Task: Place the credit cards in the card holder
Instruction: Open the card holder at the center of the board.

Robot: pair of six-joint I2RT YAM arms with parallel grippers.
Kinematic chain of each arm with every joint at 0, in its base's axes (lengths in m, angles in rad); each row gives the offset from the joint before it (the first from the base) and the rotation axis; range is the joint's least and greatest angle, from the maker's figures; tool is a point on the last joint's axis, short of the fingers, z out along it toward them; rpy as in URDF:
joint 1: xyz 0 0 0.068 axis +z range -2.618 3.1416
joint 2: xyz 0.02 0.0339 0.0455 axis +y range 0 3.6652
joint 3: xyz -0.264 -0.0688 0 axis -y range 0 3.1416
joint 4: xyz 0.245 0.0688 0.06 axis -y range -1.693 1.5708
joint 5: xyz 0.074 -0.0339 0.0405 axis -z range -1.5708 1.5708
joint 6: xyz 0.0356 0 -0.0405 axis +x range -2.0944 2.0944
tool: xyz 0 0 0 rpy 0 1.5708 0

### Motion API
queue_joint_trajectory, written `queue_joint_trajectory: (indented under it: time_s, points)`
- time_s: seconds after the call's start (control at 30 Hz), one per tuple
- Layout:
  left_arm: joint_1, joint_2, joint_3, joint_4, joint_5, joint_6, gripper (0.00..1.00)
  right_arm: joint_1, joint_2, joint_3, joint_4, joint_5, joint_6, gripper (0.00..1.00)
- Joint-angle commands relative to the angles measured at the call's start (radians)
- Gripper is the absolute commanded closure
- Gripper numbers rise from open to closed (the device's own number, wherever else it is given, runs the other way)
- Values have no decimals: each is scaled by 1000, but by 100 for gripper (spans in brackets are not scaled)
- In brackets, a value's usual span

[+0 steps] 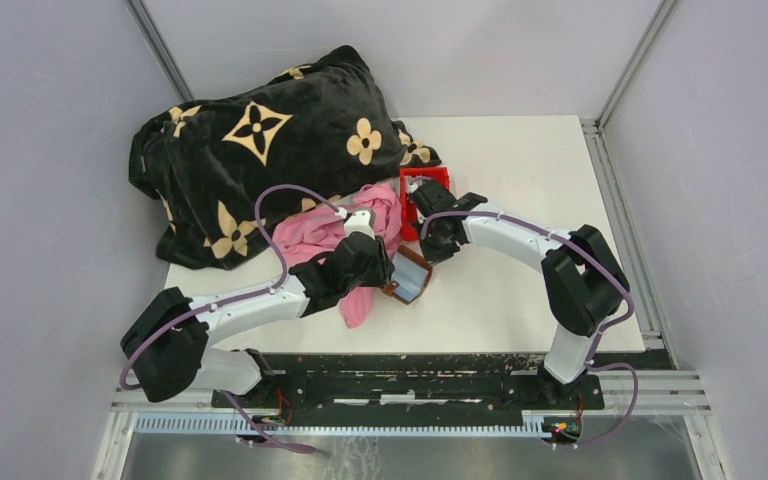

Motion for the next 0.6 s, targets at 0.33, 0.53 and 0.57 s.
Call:
queue_joint_trajectory:
  time_s: [0.33, 0.53, 0.57]
  points:
    - [-55, -5, -85, 48, 72, -72, 61, -7, 51, 96, -11, -1, -28, 94]
    - [-85, -11, -122, 65, 90, -99, 63, -7, 90, 137, -14, -3, -29, 94]
    - [-90, -7, -127, 69, 94, -103, 63, -7, 95, 143, -15, -3, -30, 93]
